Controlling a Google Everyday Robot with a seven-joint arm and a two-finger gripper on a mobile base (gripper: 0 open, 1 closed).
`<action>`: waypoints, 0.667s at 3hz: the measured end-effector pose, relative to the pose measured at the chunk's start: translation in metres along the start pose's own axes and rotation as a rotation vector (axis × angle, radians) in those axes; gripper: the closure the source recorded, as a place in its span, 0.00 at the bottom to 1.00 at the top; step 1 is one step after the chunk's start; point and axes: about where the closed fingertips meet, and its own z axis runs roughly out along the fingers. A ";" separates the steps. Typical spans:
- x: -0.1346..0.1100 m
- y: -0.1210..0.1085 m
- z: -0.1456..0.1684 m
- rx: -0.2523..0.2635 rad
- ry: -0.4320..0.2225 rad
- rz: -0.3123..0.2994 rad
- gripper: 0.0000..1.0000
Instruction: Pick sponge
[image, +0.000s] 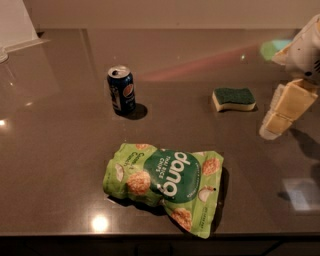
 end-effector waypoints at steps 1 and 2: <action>-0.002 -0.027 0.023 0.010 -0.074 0.056 0.00; -0.003 -0.066 0.047 0.041 -0.162 0.125 0.00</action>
Offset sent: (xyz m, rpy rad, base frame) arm 0.1068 -0.0234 -0.0358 0.2507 -0.1208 -0.1307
